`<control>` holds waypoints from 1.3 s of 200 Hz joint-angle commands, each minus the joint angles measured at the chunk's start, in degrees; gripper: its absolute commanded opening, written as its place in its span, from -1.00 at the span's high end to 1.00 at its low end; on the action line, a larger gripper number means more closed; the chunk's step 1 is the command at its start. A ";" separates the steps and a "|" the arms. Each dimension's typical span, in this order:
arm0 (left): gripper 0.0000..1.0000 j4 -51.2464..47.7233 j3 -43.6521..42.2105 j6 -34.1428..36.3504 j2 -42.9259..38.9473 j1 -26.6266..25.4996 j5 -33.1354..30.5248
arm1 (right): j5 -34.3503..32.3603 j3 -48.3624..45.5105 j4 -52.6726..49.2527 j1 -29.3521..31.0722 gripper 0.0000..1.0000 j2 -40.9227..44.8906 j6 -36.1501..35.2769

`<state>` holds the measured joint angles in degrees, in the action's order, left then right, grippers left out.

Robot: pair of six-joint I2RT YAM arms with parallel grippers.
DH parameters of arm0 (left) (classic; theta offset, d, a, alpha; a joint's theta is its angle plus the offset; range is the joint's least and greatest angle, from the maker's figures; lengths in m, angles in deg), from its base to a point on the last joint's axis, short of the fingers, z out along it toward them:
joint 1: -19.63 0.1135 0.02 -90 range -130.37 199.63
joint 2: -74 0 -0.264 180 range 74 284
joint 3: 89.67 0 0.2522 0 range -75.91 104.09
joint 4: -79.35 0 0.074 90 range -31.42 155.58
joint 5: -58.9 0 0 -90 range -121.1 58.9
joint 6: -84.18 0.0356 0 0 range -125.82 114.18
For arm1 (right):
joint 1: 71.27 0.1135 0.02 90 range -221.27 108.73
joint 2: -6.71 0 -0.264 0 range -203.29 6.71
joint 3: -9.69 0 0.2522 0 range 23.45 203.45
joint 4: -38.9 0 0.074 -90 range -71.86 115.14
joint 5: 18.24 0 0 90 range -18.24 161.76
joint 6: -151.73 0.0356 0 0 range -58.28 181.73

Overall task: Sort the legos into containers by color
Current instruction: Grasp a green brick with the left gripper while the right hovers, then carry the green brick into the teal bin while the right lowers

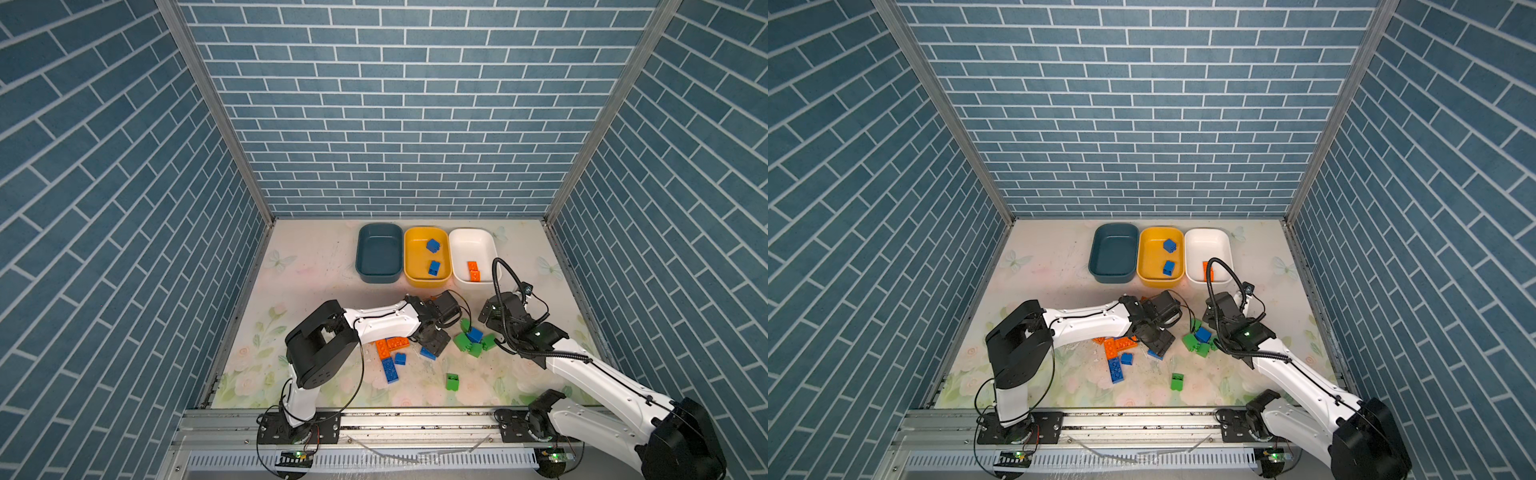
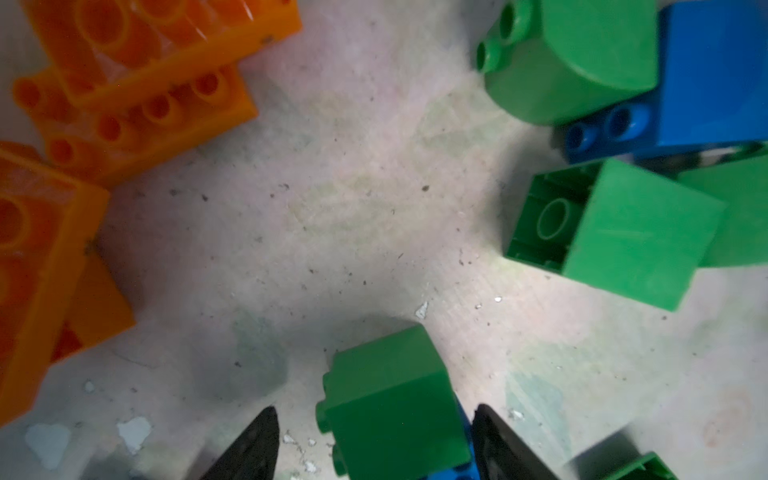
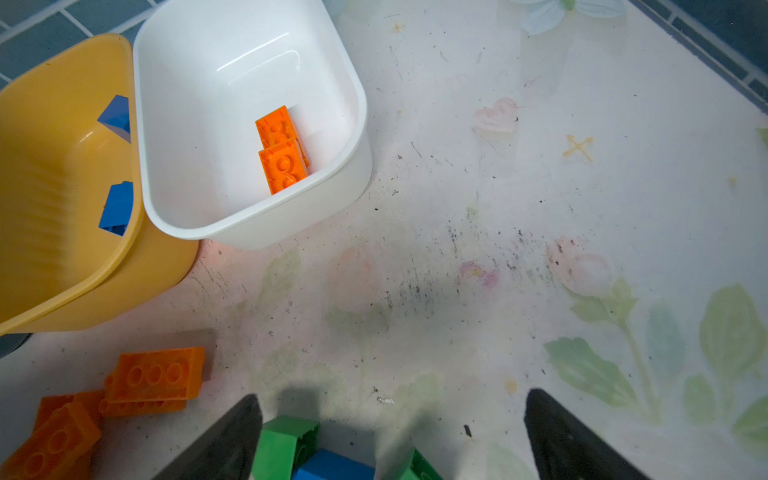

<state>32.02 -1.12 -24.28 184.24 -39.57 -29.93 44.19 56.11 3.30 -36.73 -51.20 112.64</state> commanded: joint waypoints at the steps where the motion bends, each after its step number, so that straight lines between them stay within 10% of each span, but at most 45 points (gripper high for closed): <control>1: -0.27 -2.73 1.59 -0.51 1.49 -0.30 -1.18 | 1.64 0.62 -0.16 -0.17 -0.97 -1.30 -0.91; 52: 0.17 -1.09 1.20 -1.21 1.50 -0.21 -0.61 | 9.77 3.13 2.68 -0.14 -0.97 -4.76 -8.88; 135: 0.26 2.62 -2.20 -2.70 -6.96 3.48 -1.69 | 14.93 6.44 6.44 -0.15 -0.94 -10.41 -19.42; 260: 0.27 5.93 5.89 -7.99 -10.63 26.75 -7.96 | 38.55 20.51 3.72 -0.09 -0.78 -29.48 -60.61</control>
<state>36.09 2.11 -28.67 171.74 -16.95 -36.18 73.31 71.39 10.40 -36.75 -76.60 65.08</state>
